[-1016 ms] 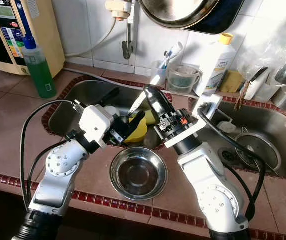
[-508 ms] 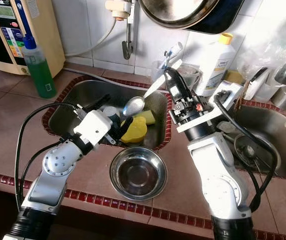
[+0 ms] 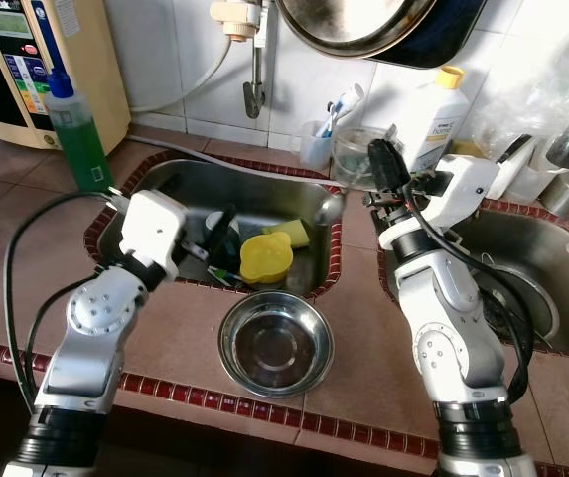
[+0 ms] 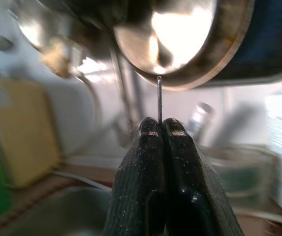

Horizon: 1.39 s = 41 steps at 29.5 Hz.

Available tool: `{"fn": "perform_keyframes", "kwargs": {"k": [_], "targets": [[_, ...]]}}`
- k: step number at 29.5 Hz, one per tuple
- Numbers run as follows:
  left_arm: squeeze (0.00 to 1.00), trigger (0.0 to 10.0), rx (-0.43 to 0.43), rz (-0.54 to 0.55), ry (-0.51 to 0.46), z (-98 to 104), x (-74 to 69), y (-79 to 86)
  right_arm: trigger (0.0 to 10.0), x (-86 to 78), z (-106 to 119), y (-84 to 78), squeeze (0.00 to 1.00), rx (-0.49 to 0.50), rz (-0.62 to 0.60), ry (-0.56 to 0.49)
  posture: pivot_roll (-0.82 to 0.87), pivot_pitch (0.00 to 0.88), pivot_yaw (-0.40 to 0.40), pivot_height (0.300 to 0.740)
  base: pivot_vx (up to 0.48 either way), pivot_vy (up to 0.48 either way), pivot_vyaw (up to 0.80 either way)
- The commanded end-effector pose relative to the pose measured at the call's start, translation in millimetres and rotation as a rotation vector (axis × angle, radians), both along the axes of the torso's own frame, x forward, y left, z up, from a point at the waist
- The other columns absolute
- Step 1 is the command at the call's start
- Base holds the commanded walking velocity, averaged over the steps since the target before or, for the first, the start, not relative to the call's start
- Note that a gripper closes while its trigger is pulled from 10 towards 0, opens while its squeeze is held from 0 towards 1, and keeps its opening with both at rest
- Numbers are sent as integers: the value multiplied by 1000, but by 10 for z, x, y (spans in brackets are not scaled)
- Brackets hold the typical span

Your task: Kitchen organization

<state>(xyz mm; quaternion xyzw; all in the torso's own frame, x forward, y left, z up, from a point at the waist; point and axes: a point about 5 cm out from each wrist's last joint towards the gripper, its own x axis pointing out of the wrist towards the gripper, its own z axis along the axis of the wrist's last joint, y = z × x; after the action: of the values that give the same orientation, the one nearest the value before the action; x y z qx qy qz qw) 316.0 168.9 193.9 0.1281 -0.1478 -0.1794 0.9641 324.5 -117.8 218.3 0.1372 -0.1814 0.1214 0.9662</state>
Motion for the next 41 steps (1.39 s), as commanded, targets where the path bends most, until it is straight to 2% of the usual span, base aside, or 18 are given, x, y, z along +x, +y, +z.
{"fn": "perform_keyframes", "kwargs": {"k": [1, 6, 9, 11, 13, 15, 20, 23, 27, 30, 35, 41], "targets": [[0, 10000, -71, 34, 8, 90, 48, -11, 10000, 63, 44, -76, 0, -55, -83, -10, -159, 19, -62, 740, 0, 0, 0], [0, 10000, -132, 98, 31, 116, 104, -27, 10000, 124, 37, -78, 0, -97, -101, -15, -158, 21, -64, 740, 0, 0, 0], [0, 10000, -153, 163, 91, 79, 166, -23, 10000, 156, 39, -53, 0, -116, -102, -33, -154, 22, -67, 740, 0, 0, 0], [0, 10000, -198, 213, 129, 58, 211, -14, 10000, 184, 15, -12, 0, -130, -85, -33, -149, 24, -70, 740, 0, 0, 0], [0, 10000, -200, 237, 139, 62, 236, -24, 10000, 210, -20, 39, 0, -134, -48, -27, -147, 26, -71, 740, 0, 0, 0], [0, 10000, -210, 255, 157, 47, 262, -33, 10000, 245, -60, 83, 0, -179, -37, -22, -148, 30, -72, 740, 0, 0, 0], [0, 10000, -213, 272, 163, 52, 303, -63, 10000, 316, -112, 103, 0, -215, -48, 12, -145, 39, -72, 740, 0, 0, 0], [0, 10000, -222, 283, 166, 44, 323, -90, 10000, 346, -135, 103, 0, -203, -59, 23, -146, 44, -73, 740, 0, 0, 0], [0, 10000, -235, 271, 174, 30, 309, -114, 10000, 331, -138, 119, 0, -192, -57, 2, -147, 47, -72, 740, 0, 0, 0], [0, 10000, -241, 245, 151, 17, 237, -153, 10000, 269, -149, 153, 0, -185, -57, -16, -147, 53, -70, 740, 0, 0, 0], [0, 10000, -303, 199, 122, 24, 141, -192, 10000, 190, -171, 226, 0, -169, -57, -31, -153, 62, -65, 740, 0, 0, 0], [0, 10000, -314, 192, 110, 27, 76, -207, 10000, 141, -179, 267, 0, -160, -54, -37, -155, 72, -62, 740, 0, 0, 0]]}}
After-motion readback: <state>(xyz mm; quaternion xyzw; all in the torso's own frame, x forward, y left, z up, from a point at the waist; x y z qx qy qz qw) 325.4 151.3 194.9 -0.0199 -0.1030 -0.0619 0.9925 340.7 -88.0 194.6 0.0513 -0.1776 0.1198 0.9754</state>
